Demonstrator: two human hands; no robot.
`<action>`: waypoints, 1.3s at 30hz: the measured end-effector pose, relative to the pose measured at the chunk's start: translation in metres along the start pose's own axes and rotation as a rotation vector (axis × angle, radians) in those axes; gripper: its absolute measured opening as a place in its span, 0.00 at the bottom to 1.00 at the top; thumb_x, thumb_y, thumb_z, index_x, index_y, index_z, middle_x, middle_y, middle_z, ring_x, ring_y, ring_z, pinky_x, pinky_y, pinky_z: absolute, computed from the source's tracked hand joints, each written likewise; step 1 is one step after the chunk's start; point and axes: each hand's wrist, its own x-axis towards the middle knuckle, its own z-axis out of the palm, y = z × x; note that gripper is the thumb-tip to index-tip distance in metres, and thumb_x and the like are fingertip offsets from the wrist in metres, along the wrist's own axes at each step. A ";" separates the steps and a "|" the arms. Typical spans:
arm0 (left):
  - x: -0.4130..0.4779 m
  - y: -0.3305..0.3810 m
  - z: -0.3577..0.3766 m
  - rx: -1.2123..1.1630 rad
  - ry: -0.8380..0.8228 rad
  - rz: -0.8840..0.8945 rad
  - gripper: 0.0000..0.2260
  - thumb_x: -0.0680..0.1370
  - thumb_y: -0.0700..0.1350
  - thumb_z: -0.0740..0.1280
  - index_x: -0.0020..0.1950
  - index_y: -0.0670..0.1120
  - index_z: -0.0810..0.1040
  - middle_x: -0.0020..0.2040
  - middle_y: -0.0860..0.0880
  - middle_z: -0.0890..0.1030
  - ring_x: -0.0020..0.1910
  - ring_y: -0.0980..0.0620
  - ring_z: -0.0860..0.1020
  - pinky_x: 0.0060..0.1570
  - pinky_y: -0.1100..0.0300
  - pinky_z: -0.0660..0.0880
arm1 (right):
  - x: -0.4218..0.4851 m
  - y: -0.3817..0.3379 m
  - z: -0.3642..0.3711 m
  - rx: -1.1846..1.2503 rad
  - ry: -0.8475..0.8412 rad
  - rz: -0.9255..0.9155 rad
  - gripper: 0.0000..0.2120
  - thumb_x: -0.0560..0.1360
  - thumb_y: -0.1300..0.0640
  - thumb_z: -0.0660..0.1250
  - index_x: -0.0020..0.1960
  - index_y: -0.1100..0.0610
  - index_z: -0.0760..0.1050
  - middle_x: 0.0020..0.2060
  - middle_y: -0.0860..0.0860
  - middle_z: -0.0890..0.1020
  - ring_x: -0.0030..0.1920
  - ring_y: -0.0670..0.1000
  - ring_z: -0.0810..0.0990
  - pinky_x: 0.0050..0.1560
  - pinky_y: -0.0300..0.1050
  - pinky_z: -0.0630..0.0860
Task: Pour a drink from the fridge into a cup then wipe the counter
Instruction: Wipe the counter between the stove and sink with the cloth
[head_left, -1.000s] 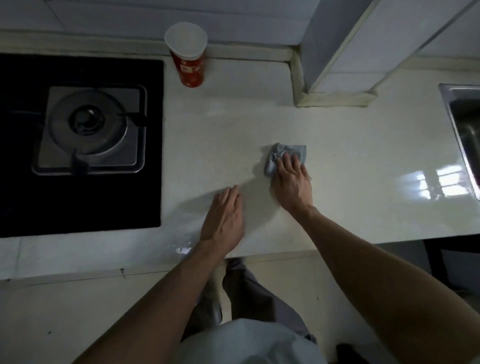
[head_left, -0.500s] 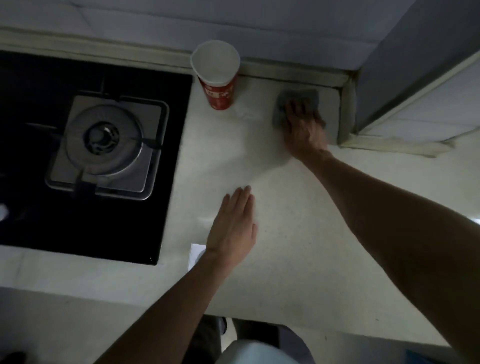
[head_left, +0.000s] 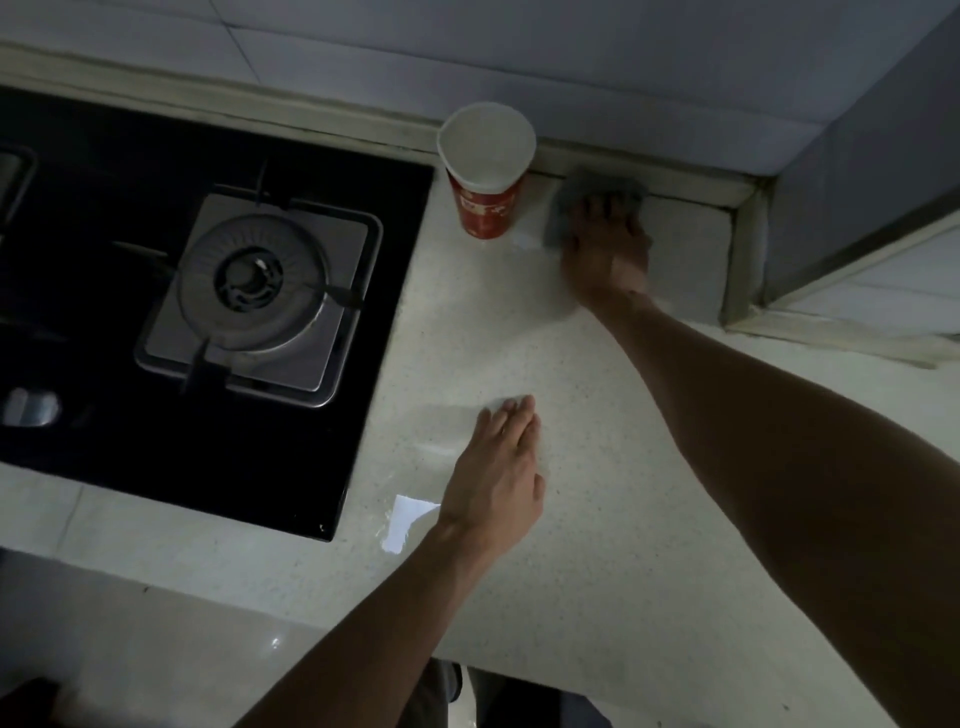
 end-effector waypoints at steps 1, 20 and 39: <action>0.000 -0.002 -0.001 -0.024 0.008 0.008 0.28 0.81 0.48 0.57 0.79 0.41 0.52 0.80 0.44 0.51 0.79 0.48 0.50 0.77 0.51 0.51 | -0.005 -0.005 0.001 -0.008 -0.009 -0.025 0.25 0.78 0.50 0.53 0.74 0.52 0.61 0.70 0.60 0.66 0.71 0.64 0.62 0.61 0.63 0.71; -0.144 -0.042 0.029 -0.011 0.208 0.137 0.17 0.58 0.43 0.76 0.45 0.42 0.86 0.45 0.47 0.86 0.49 0.51 0.83 0.59 0.62 0.70 | -0.269 -0.099 0.049 0.038 -0.061 -0.364 0.24 0.79 0.51 0.50 0.73 0.53 0.69 0.71 0.53 0.69 0.75 0.58 0.62 0.72 0.56 0.61; -0.209 -0.077 0.055 -0.062 0.172 -0.007 0.13 0.64 0.38 0.75 0.47 0.39 0.83 0.46 0.44 0.83 0.48 0.48 0.80 0.47 0.59 0.78 | -0.333 -0.146 0.055 -0.096 -0.203 -0.443 0.27 0.81 0.49 0.56 0.79 0.51 0.55 0.79 0.51 0.54 0.79 0.56 0.48 0.73 0.53 0.54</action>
